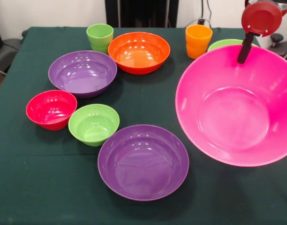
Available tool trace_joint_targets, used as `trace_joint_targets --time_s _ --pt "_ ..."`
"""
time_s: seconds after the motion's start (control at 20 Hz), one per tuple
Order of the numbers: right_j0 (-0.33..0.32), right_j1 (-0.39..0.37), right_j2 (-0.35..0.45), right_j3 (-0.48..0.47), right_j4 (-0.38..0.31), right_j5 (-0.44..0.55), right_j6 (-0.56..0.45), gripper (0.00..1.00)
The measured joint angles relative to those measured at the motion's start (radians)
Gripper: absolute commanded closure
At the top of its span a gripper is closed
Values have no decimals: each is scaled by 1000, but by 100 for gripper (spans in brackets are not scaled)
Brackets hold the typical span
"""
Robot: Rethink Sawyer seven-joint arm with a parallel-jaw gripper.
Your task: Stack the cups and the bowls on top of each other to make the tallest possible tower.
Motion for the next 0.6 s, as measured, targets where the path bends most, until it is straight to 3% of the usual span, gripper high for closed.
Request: trace_joint_targets --time_s 0.6 --pt "-6 2 0 1 0 0 0 100"
